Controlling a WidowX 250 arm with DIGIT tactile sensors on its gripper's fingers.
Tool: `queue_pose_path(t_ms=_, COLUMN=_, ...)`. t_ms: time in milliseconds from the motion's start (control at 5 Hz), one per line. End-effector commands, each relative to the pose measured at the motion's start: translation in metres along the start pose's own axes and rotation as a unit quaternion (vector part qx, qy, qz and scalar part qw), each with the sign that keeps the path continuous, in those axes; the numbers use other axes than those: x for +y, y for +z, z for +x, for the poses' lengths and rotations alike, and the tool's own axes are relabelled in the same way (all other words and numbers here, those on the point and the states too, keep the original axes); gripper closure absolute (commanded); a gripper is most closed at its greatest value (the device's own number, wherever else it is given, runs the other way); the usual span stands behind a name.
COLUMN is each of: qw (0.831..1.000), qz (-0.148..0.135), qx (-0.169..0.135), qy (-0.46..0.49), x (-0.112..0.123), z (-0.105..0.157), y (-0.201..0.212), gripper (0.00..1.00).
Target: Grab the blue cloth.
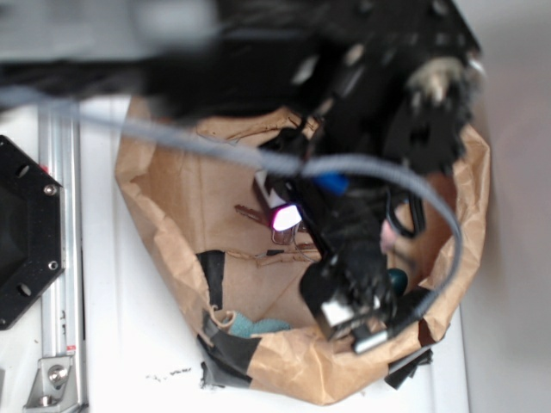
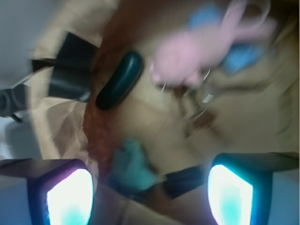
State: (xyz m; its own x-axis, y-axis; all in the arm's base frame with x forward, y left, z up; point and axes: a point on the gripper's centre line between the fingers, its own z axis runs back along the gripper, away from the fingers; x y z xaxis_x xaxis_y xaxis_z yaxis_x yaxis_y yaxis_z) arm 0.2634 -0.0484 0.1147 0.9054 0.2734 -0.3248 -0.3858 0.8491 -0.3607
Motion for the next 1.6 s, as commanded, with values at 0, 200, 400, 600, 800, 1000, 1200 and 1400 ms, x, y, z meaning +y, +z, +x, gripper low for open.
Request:
queue_pose_path(t_ms=0, qw=0.992, qz=-0.053, qx=0.046, qy=0.102, x=0.016, z=0.011, y=-0.027, gripper=0.00)
queue_pose_path(t_ms=200, qw=0.991, qz=-0.056, qx=0.070, qy=0.098, x=0.008, z=0.007, y=-0.042, gripper=0.00)
queue_pose_path(t_ms=400, qw=0.992, qz=-0.047, qx=0.083, qy=0.081, x=-0.005, z=-0.010, y=-0.054, gripper=0.00)
queue_pose_path(t_ms=600, qw=0.994, qz=-0.025, qx=0.084, qy=0.070, x=-0.009, z=-0.021, y=-0.067, gripper=0.00)
queue_pose_path(t_ms=800, qw=0.995, qz=-0.007, qx=0.074, qy=0.072, x=-0.009, z=-0.023, y=-0.076, gripper=0.00)
queue_pose_path(t_ms=1000, qw=0.993, qz=-0.012, qx=0.086, qy=0.084, x=-0.013, z=-0.027, y=-0.090, gripper=0.00)
queue_pose_path(t_ms=1200, qw=0.991, qz=-0.023, qx=0.101, qy=0.087, x=-0.023, z=-0.041, y=-0.107, gripper=0.00)
queue_pose_path(t_ms=1400, qw=0.995, qz=-0.011, qx=0.061, qy=0.075, x=-0.023, z=-0.053, y=-0.123, gripper=1.00)
